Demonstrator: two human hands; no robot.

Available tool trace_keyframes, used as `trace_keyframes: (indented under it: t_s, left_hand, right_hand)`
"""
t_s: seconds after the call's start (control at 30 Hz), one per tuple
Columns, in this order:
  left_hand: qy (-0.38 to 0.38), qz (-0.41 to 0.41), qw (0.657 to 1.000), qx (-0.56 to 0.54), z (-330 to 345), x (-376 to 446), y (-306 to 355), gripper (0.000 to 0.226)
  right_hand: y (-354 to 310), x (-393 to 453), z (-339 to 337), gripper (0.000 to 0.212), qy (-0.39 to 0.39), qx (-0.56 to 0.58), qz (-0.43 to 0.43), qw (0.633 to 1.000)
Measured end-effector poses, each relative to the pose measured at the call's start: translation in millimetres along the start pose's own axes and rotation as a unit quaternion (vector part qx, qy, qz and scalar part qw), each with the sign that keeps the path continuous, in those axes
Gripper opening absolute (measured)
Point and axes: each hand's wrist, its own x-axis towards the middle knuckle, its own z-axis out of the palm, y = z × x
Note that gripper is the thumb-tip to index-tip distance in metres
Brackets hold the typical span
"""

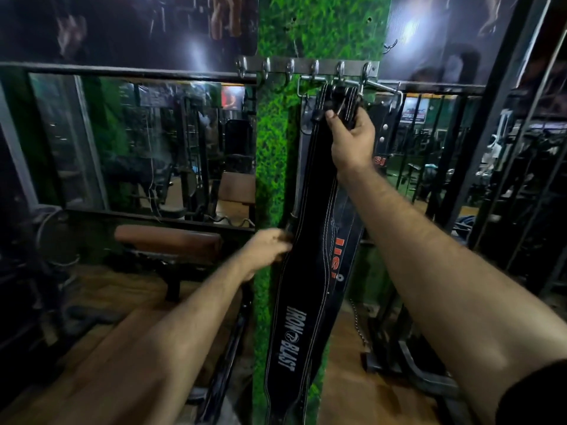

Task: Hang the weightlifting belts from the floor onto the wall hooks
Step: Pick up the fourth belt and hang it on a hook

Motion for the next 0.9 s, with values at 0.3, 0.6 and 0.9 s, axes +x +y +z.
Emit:
trace_keyframes:
  t_s: [0.3, 0.6, 0.9]
  left_hand:
    - [0.162, 0.145, 0.969, -0.116, 41, 8, 83, 0.011]
    - [0.115, 0.098, 0.989, -0.005, 60, -14, -10, 0.029]
    - [-0.035, -0.019, 0.995, 0.093, 31, -16, -9, 0.054]
  right_hand:
    - [3, 0, 2, 0.015, -0.009, 0.019, 0.013, 1.0]
    - [2, 1, 9, 0.031, 0.007, 0.047, -0.005, 0.999]
    - [24, -14, -10, 0.02, -0.023, -0.004, 0.047, 0.999]
